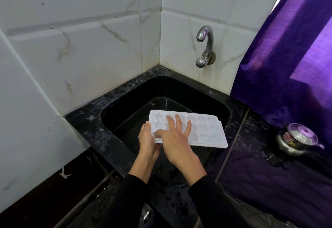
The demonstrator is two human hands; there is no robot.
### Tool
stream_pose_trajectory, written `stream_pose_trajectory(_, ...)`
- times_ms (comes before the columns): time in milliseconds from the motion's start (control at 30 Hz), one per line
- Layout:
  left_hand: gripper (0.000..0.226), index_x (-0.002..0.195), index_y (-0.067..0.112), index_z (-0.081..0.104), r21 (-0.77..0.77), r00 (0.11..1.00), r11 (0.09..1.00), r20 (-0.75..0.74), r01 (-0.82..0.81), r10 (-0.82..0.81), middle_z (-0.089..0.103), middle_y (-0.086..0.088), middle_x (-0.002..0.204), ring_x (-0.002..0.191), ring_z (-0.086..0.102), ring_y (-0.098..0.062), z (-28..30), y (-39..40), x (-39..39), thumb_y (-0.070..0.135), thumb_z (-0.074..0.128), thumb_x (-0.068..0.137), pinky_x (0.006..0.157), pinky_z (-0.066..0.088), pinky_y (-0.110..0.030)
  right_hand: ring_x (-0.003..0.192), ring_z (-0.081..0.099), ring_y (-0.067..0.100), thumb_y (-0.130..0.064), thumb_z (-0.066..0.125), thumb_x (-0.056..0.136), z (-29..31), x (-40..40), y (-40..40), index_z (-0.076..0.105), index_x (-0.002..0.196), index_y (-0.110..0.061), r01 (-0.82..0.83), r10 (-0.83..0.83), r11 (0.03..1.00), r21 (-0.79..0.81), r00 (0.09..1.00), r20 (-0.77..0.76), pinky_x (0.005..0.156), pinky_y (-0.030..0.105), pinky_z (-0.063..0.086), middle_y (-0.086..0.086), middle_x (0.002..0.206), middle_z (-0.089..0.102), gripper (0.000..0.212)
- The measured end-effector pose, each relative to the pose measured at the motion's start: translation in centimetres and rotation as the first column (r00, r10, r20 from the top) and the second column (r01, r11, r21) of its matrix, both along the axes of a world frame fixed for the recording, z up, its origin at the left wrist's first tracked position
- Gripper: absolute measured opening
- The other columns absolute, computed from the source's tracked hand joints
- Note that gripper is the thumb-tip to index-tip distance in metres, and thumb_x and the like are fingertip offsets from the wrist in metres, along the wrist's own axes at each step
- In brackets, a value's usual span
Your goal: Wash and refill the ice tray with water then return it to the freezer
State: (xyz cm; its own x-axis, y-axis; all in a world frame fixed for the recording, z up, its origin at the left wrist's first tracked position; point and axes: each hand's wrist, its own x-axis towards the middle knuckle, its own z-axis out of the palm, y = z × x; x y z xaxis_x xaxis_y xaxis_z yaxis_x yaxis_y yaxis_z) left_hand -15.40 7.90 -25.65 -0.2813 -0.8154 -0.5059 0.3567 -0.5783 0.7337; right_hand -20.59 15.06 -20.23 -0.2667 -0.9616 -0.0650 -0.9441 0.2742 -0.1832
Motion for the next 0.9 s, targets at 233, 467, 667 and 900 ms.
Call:
stream_pose_trajectory(233,0.04,0.118,0.008,0.06,0.021,1.0,1.0,0.008,0.011,-0.011,0.07,-0.018,0.11,0.1,0.068,-0.036,-0.7,0.1,0.2,0.037,0.038,0.1,0.092,0.051,-0.056,0.147,-0.017,0.035,-0.003,0.057,0.091,-0.3,0.4,-0.2,0.057,0.13,-0.029,0.023,-0.026,0.999,0.042,0.998,0.065,0.112,0.062,-0.015,0.012,0.159,0.008,0.047)
stream_pose_trajectory(467,0.042,0.123,0.008,0.055,0.002,0.999,0.999,-0.007,0.033,-0.033,0.067,-0.018,0.114,0.101,0.066,-0.035,-0.1,-1.0,0.5,0.037,0.033,0.102,0.071,0.057,-0.045,0.145,0.013,0.021,-0.006,0.052,0.086,0.8,-4.4,0.6,0.048,0.126,-0.027,0.392,-0.298,0.884,-0.255,0.892,0.339,0.117,0.051,0.002,0.0,0.15,0.026,0.045)
stream_pose_trajectory(667,0.039,0.122,0.01,0.054,0.015,0.998,0.999,-0.043,0.04,-0.039,0.067,-0.015,0.113,0.101,0.065,-0.035,0.2,-1.8,0.8,0.038,0.034,0.102,0.072,0.057,-0.051,0.138,0.031,0.031,-0.044,0.048,0.095,-0.9,-10.0,3.3,0.037,0.141,-0.014,0.811,-0.689,0.525,-0.259,0.584,0.43,0.111,0.048,0.026,0.013,0.151,0.034,0.056)
stream_pose_trajectory(900,0.042,0.124,0.01,0.054,0.027,0.993,0.994,-0.057,0.102,-0.1,0.066,-0.016,0.114,0.099,0.065,-0.035,0.2,-1.9,0.1,0.038,0.032,0.103,0.069,0.056,-0.051,0.084,0.067,0.022,-0.04,0.062,0.091,-2.8,-11.2,4.3,0.061,0.091,-0.013,0.871,-0.334,0.433,0.231,-0.083,0.939,0.059,0.033,0.055,0.007,0.096,0.069,0.027)
